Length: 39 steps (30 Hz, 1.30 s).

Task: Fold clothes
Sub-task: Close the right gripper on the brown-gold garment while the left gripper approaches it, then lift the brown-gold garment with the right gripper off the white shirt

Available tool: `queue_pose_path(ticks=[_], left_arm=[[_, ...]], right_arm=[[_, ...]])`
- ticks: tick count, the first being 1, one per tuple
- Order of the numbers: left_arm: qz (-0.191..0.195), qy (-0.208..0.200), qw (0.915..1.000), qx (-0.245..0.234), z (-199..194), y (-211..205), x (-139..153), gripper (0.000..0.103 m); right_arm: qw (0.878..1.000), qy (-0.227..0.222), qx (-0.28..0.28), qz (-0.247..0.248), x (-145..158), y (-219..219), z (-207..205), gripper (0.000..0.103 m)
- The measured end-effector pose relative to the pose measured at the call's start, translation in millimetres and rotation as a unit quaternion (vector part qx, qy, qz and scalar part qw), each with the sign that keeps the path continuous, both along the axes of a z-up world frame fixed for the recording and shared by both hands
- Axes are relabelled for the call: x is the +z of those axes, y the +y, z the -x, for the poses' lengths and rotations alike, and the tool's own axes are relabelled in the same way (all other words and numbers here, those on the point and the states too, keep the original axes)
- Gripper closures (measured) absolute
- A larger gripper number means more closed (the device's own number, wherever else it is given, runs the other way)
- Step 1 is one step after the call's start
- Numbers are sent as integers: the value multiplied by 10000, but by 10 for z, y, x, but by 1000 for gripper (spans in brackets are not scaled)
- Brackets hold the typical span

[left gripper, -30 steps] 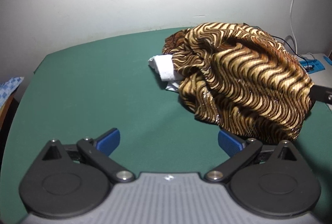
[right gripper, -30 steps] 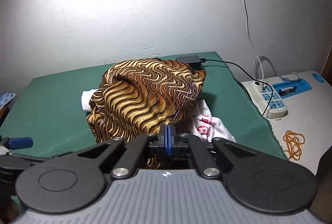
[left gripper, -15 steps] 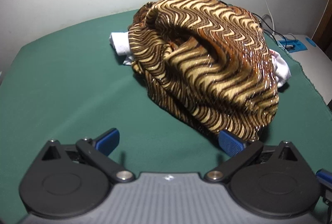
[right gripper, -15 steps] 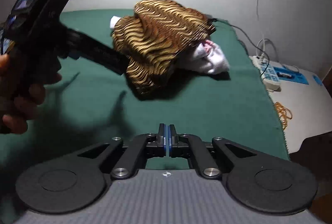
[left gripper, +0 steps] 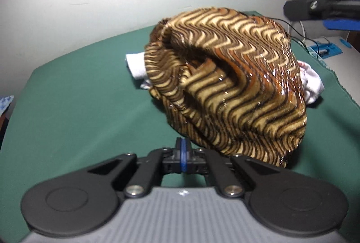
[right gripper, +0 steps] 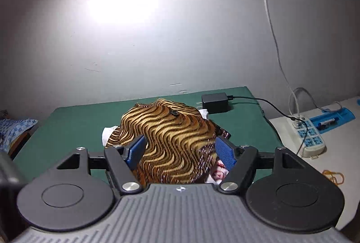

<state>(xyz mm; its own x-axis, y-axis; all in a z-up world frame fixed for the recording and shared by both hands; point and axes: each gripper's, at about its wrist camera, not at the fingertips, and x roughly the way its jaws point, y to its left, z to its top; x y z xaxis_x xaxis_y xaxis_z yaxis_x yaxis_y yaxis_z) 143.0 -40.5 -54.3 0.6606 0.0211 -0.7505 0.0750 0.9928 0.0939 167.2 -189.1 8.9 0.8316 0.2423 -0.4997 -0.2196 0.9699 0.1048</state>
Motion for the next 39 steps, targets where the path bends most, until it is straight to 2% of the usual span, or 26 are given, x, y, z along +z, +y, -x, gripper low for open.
queue_pose_path(ticks=[3, 5, 6, 7, 8, 9, 10, 12, 15, 18, 20, 23, 26, 29, 30, 32, 33, 34, 36, 37, 39], left_arm=[[-42, -135, 9998, 132, -1, 164, 110, 103], [76, -134, 9997, 202, 27, 271, 142, 102], [121, -137, 9995, 275, 37, 315, 150, 93], [148, -134, 9992, 355, 56, 348, 151, 87], [177, -110, 9990, 397, 76, 386, 143, 71], [192, -103, 9988, 437, 102, 426, 135, 53], [188, -124, 9986, 476, 138, 469, 128, 49], [147, -192, 9982, 551, 240, 557, 135, 48], [230, -230, 9979, 552, 409, 709, 149, 48], [344, -180, 9974, 606, 549, 840, 148, 47], [262, -173, 9976, 622, 623, 857, 142, 48], [383, -57, 9982, 450, 683, 811, 131, 45], [435, 11, 9990, 137, 800, 672, 78, 32], [485, 209, 9986, -72, 882, 533, -39, 30], [522, 300, 9981, -133, 902, 496, -75, 30], [501, 370, 9979, -180, 923, 463, -101, 30], [469, 367, 9980, -188, 924, 453, -101, 30], [418, 355, 9983, -194, 921, 435, -97, 30], [233, 388, 9988, -192, 902, 385, -119, 33], [121, 418, 9989, -188, 889, 358, -137, 37], [-96, 498, 9987, -111, 869, 325, -167, 67]], right_arm=[[9984, -5, 228, 521, -99, 251, -327, 33], [9957, 9, 377, 845, -185, 424, -532, 35], [9943, 64, 442, 967, -239, 497, -614, 43], [9928, 130, 505, 1083, -294, 566, -693, 77], [9910, 275, 579, 1175, -332, 621, -757, 100], [9906, 306, 558, 1213, -330, 636, -758, 102], [9906, 299, 508, 1237, -318, 642, -742, 102], [9941, 130, 610, 882, -174, 518, -547, 102], [9940, -41, 1089, -136, 162, 184, -32, 103], [9880, -78, 1473, -460, 386, -52, 577, 103], [9836, 82, 1702, -584, 419, -195, 960, 103], [9746, 774, 1926, -847, 282, -367, 1420, 103], [9605, 1562, 2140, -854, 39, -366, 1832, 103], [9553, 1763, 2372, -110, -163, -178, 2100, 103], [9589, 1676, 2288, 37, -177, -156, 2130, 102], [9726, 1382, 1865, -128, -108, -220, 2025, 96], [9785, 1223, 1627, -319, -65, -258, 1934, 81], [9820, 1104, 1435, -531, -47, -291, 1831, 58], [9867, 852, 1158, -764, -90, -296, 1572, 40], [9894, 760, 1057, -650, -155, -237, 1422, 41], [9923, 765, 871, -447, -304, -63, 1079, 41]])
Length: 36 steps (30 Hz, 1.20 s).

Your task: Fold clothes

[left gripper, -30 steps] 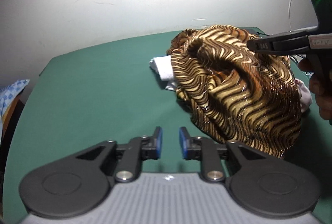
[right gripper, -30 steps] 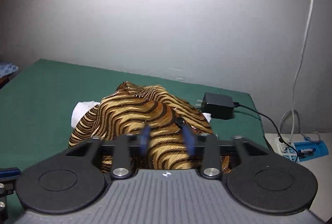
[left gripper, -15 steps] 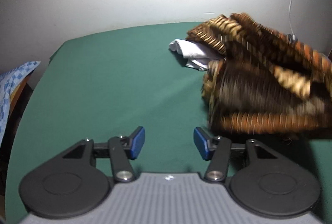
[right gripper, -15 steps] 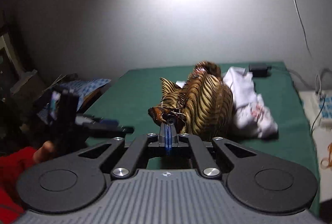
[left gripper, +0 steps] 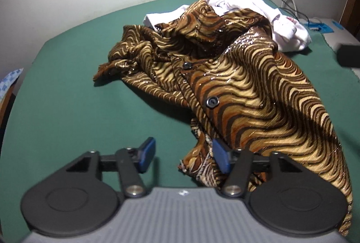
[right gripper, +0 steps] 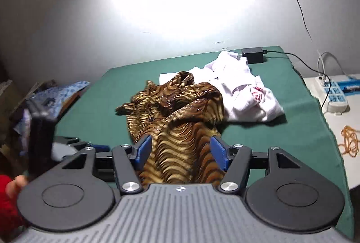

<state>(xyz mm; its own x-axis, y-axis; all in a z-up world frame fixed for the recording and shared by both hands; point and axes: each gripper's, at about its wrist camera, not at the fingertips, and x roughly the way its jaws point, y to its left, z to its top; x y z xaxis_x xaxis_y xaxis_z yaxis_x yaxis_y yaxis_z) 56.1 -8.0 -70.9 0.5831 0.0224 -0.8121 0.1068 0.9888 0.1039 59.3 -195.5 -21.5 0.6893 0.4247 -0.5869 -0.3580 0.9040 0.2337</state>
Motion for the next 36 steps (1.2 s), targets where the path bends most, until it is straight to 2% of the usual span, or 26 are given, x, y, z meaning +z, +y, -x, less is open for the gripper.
queue_pose_path(ticks=[1, 4, 5, 6, 7, 9, 12, 17, 19, 20, 21, 23, 25, 27, 28, 29, 30, 32, 33, 36], left_arm=[[-16, 48, 9999, 86, -4, 21, -8, 73], [143, -42, 9994, 322, 117, 196, 80, 70], [143, -120, 9990, 408, 168, 256, 116, 66], [55, -236, 9984, 513, 220, 311, 155, 57], [-49, -330, 9974, 632, 254, 364, 190, 52], [-170, -455, 9949, 886, 296, 484, 252, 50], [-323, -565, 9898, 1269, 332, 644, 315, 52], [-788, -740, 9837, 1437, 356, 842, 408, 53], [-811, -807, 9829, 1440, 358, 901, 442, 53], [-807, -818, 9833, 1409, 354, 912, 449, 53], [-807, -827, 9839, 1360, 345, 912, 451, 53], [-858, -814, 9863, 1150, 289, 825, 432, 53], [-925, -790, 9883, 916, 223, 717, 409, 52], [-942, -742, 9908, 635, 144, 555, 396, 51], [-915, -754, 9916, 511, 111, 462, 403, 51], [-870, -761, 9925, 388, 81, 371, 413, 49], [-792, -759, 9936, 269, 55, 281, 427, 41], [-660, -728, 9951, 51, 1, 110, 431, 26], [-654, -702, 9954, 1, -18, 42, 417, 25], [-620, -629, 9960, -116, -69, -140, 377, 25]], right_arm=[[9999, 96, -46, -39, -81, 74, -170, 41], [9992, 303, -230, -115, -277, 279, -624, 49], [9991, 214, -350, -58, -287, 341, -715, 51], [9992, 113, -372, 44, -312, 405, -815, 51], [9989, 187, -342, 247, -347, 466, -924, 62], [9965, 539, -275, 581, -415, 551, -1128, 97], [9966, 806, -157, -42, -306, 358, -1108, 98], [9937, 455, 574, -853, 215, -329, -411, 99], [9925, 565, 674, -850, 318, -663, -75, 99], [9925, 765, 715, -637, 294, -762, 42, 99], [9927, 937, 719, -258, 243, -845, 168, 99], [9910, 1011, 580, 655, 118, -928, 372, 96], [9896, 618, 196, 1286, 9, -939, 463, 83], [9920, 327, 101, 1213, 15, -912, 503, 62], [9950, 216, 196, 960, 20, -893, 492, 49], [9958, 161, 204, 875, -22, -830, 432, 42], [9961, 120, 176, 852, -77, -754, 361, 34], [9967, 37, 121, 808, -189, -602, 219, 37], [9969, -4, 93, 785, -244, -526, 147, 37], [9962, 762, -409, 111, -483, -539, -219, 41]])
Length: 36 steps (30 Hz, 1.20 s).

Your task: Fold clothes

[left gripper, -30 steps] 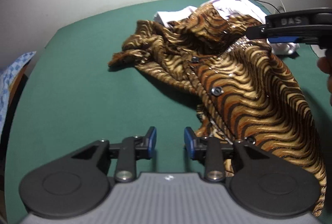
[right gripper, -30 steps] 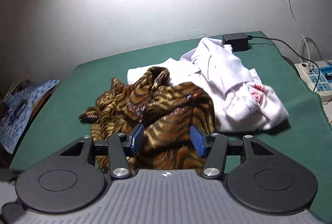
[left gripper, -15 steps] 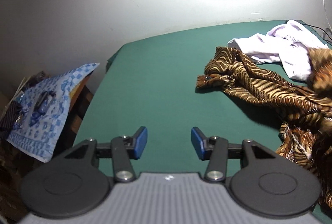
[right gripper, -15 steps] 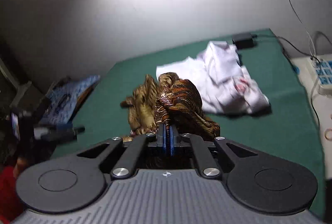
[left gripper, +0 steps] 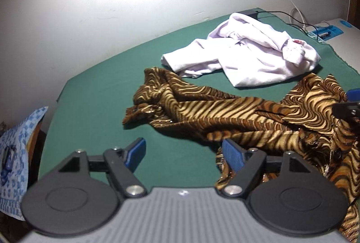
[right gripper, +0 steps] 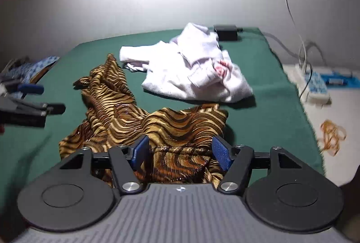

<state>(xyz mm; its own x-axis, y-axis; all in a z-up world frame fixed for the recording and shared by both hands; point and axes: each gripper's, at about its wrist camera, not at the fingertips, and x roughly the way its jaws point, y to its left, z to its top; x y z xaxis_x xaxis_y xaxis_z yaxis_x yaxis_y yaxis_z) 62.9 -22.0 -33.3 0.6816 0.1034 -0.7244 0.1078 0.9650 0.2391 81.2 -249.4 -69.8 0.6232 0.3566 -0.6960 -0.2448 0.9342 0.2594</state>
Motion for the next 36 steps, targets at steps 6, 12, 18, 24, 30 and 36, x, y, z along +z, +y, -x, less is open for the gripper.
queue_pose_path(ticks=[6, 12, 18, 24, 30, 36], left_arm=[[31, 16, 10000, 88, 10, -7, -43, 63], [-568, -458, 9929, -940, 30, -9, 111, 65], [-284, -621, 9643, -2560, 5, -303, 206, 35], [-364, -181, 9453, -3235, 21, -843, -204, 45], [-310, 97, 9482, -3160, 311, -912, -313, 100], [-113, 352, 9704, -2388, 435, -519, 30, 100]], right_arm=[[9985, -244, -67, -478, 262, -137, 88, 96], [9849, -1449, 416, -852, 1170, -407, 740, 97], [9815, -1871, -13, -398, 1520, -387, 1285, 97], [9811, -1859, -505, -203, 1561, -233, 1782, 97], [9762, -1886, -1069, -20, 1552, -115, 2128, 97], [9671, -1876, -1714, -88, 1497, -91, 2113, 97]])
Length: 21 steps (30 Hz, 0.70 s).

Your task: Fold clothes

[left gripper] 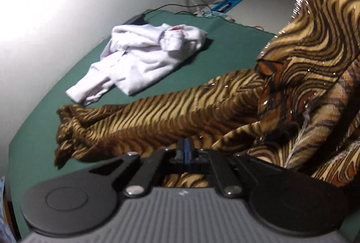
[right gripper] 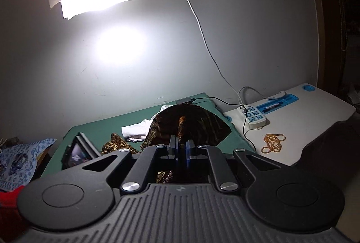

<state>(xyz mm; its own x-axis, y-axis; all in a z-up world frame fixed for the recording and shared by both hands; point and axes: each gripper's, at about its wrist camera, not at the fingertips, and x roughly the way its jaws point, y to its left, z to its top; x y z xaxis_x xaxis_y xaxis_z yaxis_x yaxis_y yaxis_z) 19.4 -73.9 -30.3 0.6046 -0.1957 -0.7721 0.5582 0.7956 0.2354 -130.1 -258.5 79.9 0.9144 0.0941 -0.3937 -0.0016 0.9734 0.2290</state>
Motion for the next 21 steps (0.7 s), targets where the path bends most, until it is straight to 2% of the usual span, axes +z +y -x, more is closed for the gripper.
queue_pose_path(ticks=[6, 10, 14, 16, 17, 19, 20, 21], left_arm=[[158, 52, 9956, 921, 81, 548, 292, 100], [151, -205, 9911, 1303, 183, 961, 381, 100], [173, -467, 9881, 1453, 329, 1393, 437, 100], [114, -665, 9875, 1428, 410, 1534, 457, 95], [119, -746, 9873, 1398, 446, 1604, 464, 89], [162, -837, 9878, 1303, 514, 1718, 465, 79], [189, -884, 9877, 1278, 558, 1775, 458, 72], [217, -924, 9870, 1295, 607, 1833, 445, 70]], right_arm=[[9991, -251, 213, -273, 137, 213, -158, 97], [9944, -682, 650, -471, 427, 376, -188, 97], [9816, -1325, 1264, -547, 829, 549, -29, 97], [9719, -1638, 1594, -564, 987, 613, 94, 97], [9663, -1793, 1758, -572, 1067, 645, 156, 97], [9612, -1804, 2036, -449, 1068, 716, 194, 96], [9622, -1549, 2208, -375, 959, 794, 161, 96], [9629, -1221, 2388, -299, 821, 885, 114, 96]])
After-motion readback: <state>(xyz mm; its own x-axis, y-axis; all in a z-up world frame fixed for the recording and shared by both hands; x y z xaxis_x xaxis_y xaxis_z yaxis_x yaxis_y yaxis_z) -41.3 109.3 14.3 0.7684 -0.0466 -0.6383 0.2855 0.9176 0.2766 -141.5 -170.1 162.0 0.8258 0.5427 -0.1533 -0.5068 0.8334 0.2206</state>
